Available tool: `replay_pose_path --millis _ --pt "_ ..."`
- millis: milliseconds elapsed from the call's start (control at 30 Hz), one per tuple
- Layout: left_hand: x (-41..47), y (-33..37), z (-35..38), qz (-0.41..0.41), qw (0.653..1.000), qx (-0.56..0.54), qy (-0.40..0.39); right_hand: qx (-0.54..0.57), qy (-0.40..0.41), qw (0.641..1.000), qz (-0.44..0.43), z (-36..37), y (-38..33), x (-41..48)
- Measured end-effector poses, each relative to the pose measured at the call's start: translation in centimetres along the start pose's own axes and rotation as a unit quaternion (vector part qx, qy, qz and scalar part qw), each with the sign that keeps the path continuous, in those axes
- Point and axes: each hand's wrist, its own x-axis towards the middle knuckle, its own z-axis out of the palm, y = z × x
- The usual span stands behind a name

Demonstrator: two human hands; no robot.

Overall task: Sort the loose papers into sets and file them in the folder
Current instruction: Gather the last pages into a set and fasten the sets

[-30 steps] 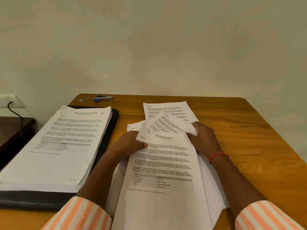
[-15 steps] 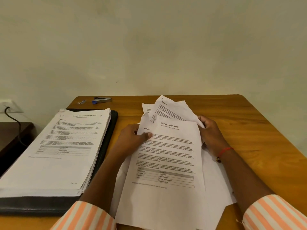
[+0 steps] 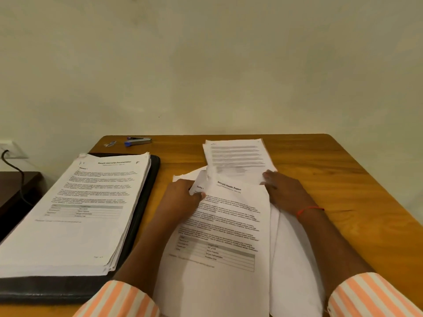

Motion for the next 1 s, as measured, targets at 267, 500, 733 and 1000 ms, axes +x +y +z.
replay_pose_path --millis 267,500,733,1000 --pt "0.7 -1.3 -0.1 -0.076 0.996 0.005 0.042 0.020 0.117 0.967 0.224 -1.2 3.2 0.3" --pt "1.0 -1.4 -0.2 -0.079 0.993 -0.014 0.083 0.067 0.154 0.952 0.257 -2.5 3.3 -0.2" --pt "0.6 -0.6 -0.4 -0.079 0.991 -0.024 0.105 0.087 0.156 0.950 0.258 -2.6 3.2 -0.3" --pt "-0.9 1.9 0.4 0.011 0.999 -0.033 0.037 0.105 0.200 0.966 0.125 -3.4 -1.2 -2.2"
